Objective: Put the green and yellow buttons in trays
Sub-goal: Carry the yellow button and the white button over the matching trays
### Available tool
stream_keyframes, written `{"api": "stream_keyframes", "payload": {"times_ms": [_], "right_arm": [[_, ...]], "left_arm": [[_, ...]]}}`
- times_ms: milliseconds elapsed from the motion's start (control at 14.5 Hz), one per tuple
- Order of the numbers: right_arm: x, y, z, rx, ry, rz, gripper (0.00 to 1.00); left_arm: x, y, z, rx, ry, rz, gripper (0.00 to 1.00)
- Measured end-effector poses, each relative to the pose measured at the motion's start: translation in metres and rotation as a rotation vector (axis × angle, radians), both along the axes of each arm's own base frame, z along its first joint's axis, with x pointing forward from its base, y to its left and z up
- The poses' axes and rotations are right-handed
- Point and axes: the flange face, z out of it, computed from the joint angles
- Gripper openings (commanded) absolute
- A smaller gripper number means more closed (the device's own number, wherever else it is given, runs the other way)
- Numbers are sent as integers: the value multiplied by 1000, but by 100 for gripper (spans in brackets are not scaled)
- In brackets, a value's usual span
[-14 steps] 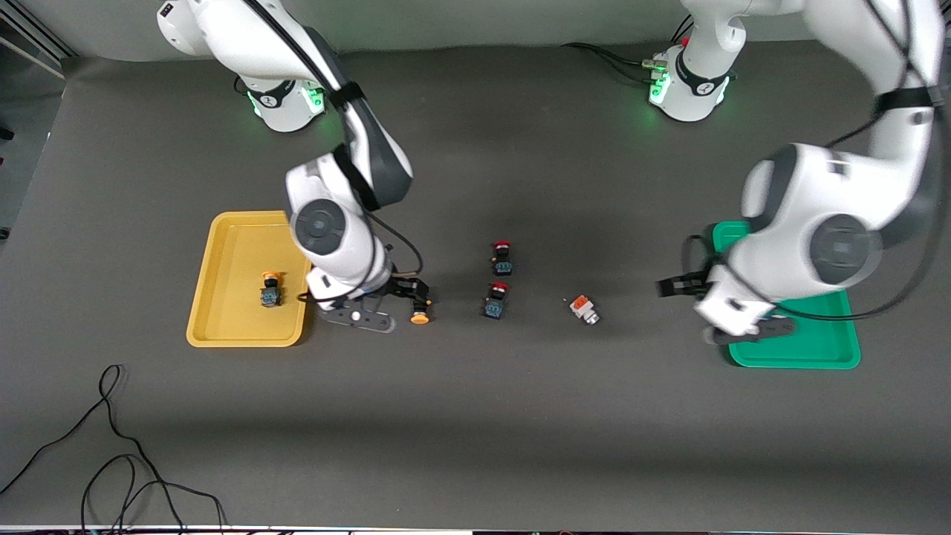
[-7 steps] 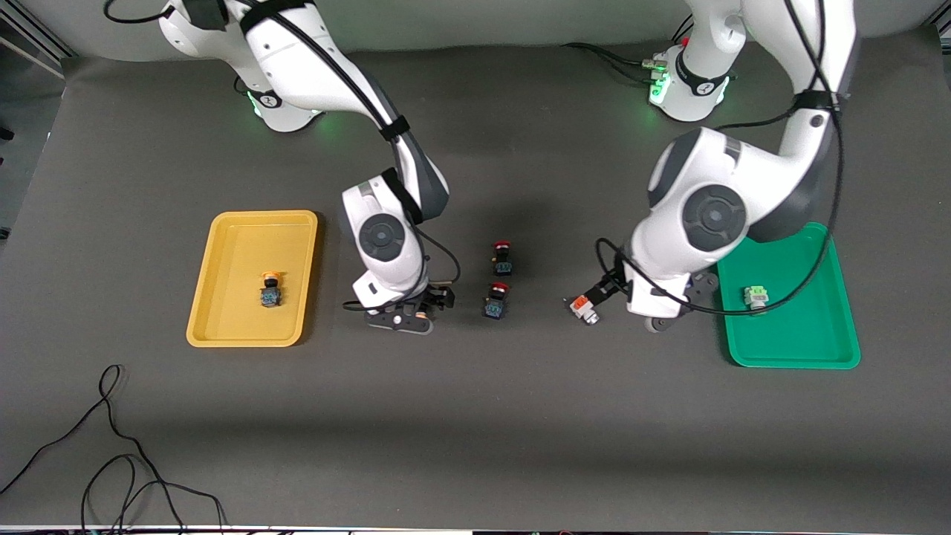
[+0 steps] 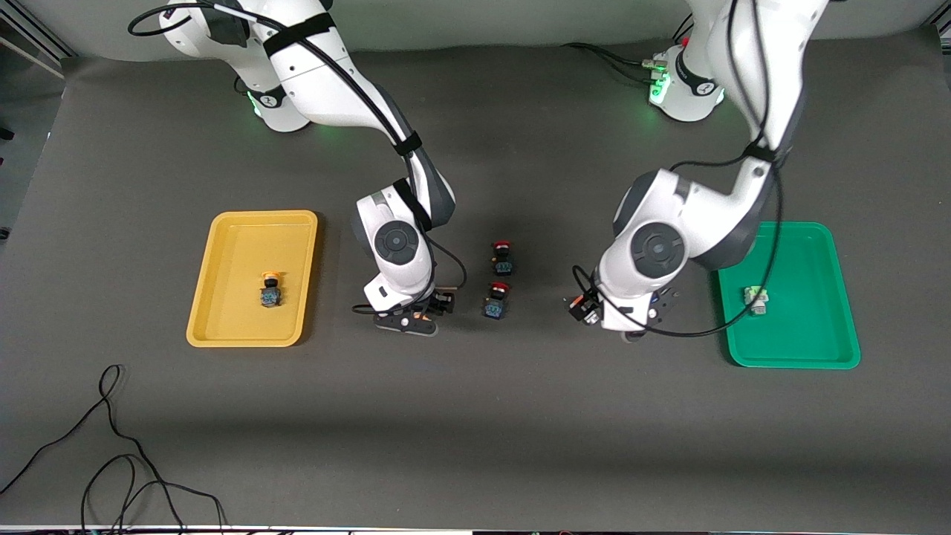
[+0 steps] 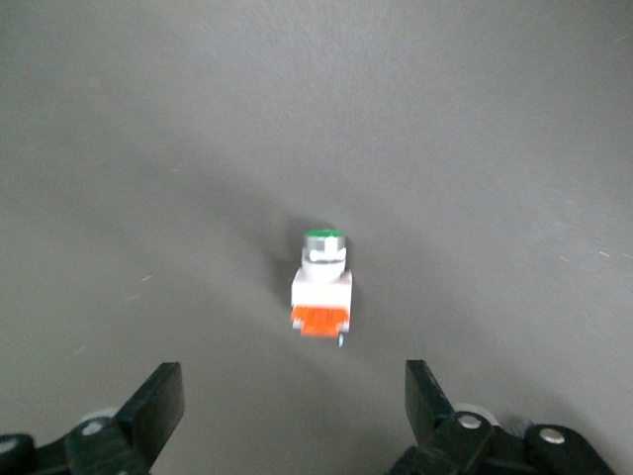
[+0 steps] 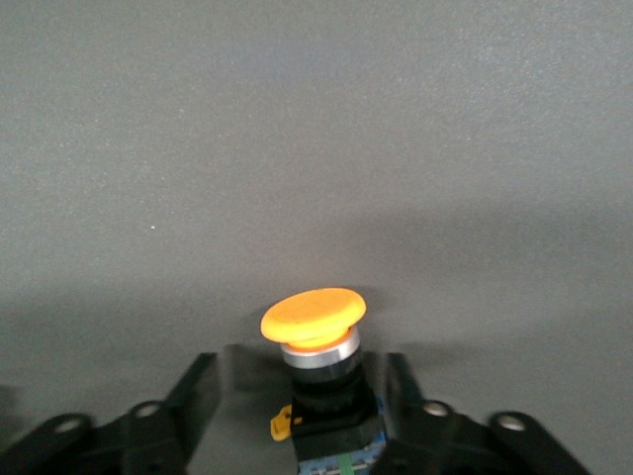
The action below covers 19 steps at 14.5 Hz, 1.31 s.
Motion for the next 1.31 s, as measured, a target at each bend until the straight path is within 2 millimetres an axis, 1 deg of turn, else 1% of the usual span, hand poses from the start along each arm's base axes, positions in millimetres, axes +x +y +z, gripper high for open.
{"api": "stream_keyframes", "payload": {"times_ms": [138, 207, 276, 346, 415, 484, 553, 691, 829, 899, 968, 1037, 1106, 1175, 1244, 1313], "right_arm": [[1, 0, 1, 2, -4, -8, 0], [2, 0, 3, 4, -7, -14, 0], [3, 0, 7, 8, -12, -18, 0], [5, -1, 13, 14, -20, -21, 0], [8, -3, 23, 18, -24, -26, 0], [12, -8, 39, 19, -16, -38, 0], [17, -16, 60, 18, -2, -54, 0], [26, -40, 116, 24, 34, -79, 0], [31, -77, 179, 40, 72, -76, 0], [33, -100, 207, 49, 89, -64, 0], [35, -127, 233, 59, 107, -44, 0], [36, -155, 252, 67, 125, -17, 0], [38, -188, 269, 74, 143, 16, 0], [40, -221, 279, 79, 155, 46, 0], [41, -252, 284, 82, 165, 71, 0], [41, -280, 283, 82, 174, 93, 0]], "left_arm": [[-9, -5, -42, 34, -33, 4, 100], [-13, -7, -58, 44, -41, 4, 96], [-16, -10, -71, 46, -41, 5, 86], [-19, -12, -78, 48, -38, 2, 65], [-20, -12, -82, 50, -35, 1, 42], [-19, -12, -82, 52, -36, 1, 20], [-18, -11, -81, 52, -39, 2, 10], [-16, -10, -80, 53, -43, 4, 8], [-11, -9, -73, 50, -57, 8, 8], [-4, -8, -62, 47, -72, 12, 7], [5, -5, -41, 53, -76, 14, 5], [14, 0, -13, 65, -71, 4, 3], [22, 7, 22, 75, -59, -23, 2], [28, 16, 59, 73, -48, -68, 2], [29, 28, 92, 63, -33, -127, 2], [29, 47, 120, 55, -12, -186, 2]]}}
